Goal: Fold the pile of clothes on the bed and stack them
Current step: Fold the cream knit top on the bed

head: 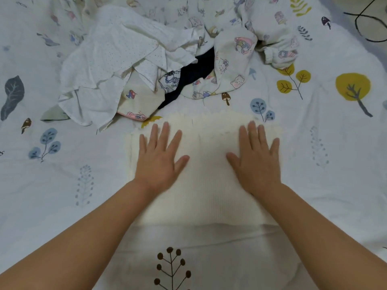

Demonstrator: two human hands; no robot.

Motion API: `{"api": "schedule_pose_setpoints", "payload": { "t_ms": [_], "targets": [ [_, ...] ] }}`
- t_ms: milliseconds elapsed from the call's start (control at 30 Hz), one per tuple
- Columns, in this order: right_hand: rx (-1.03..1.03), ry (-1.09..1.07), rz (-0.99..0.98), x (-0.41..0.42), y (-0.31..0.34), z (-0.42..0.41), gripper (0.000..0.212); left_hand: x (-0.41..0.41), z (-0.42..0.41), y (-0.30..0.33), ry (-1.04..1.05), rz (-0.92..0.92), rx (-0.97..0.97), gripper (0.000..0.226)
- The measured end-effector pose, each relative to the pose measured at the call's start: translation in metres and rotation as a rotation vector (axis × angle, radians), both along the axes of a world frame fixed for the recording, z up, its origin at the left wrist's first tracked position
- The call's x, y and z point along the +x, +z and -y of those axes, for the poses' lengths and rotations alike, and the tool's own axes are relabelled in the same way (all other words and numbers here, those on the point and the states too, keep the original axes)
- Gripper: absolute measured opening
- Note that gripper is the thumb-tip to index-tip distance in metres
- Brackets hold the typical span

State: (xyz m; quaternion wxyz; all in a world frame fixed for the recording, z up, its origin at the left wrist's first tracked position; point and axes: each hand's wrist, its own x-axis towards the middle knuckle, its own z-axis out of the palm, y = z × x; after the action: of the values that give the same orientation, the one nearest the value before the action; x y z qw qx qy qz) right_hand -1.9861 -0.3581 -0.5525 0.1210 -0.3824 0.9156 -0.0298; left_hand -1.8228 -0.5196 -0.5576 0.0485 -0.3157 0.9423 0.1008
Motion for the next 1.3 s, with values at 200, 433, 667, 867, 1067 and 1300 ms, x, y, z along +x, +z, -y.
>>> {"api": "schedule_pose_setpoints", "payload": {
  "t_ms": [200, 433, 667, 867, 1067, 1300],
  "targets": [
    [0.132, -0.035, 0.017, -0.015, -0.035, -0.023, 0.076, 0.016, 0.013, -0.025, 0.073, 0.109, 0.13, 0.082],
    [-0.181, -0.062, -0.128, 0.033, 0.015, -0.012, 0.069, 0.011, -0.038, 0.017, -0.04, 0.002, -0.014, 0.08],
    [0.177, -0.041, 0.047, 0.057, -0.025, -0.045, 0.071, 0.036, -0.049, -0.022, -0.154, 0.113, -0.025, 0.067],
    [-0.039, -0.079, 0.093, 0.053, -0.009, -0.043, 0.072, 0.03, -0.049, -0.012, -0.147, 0.114, -0.012, 0.071],
    [-0.272, -0.731, 0.476, 0.031, 0.029, -0.062, 0.067, 0.011, -0.056, 0.002, -0.216, 0.076, 0.027, 0.068],
    [-0.284, -0.918, 1.025, 0.001, 0.049, -0.061, 0.039, 0.005, -0.054, -0.003, -0.238, 0.146, 0.089, 0.067]
  ]
}}
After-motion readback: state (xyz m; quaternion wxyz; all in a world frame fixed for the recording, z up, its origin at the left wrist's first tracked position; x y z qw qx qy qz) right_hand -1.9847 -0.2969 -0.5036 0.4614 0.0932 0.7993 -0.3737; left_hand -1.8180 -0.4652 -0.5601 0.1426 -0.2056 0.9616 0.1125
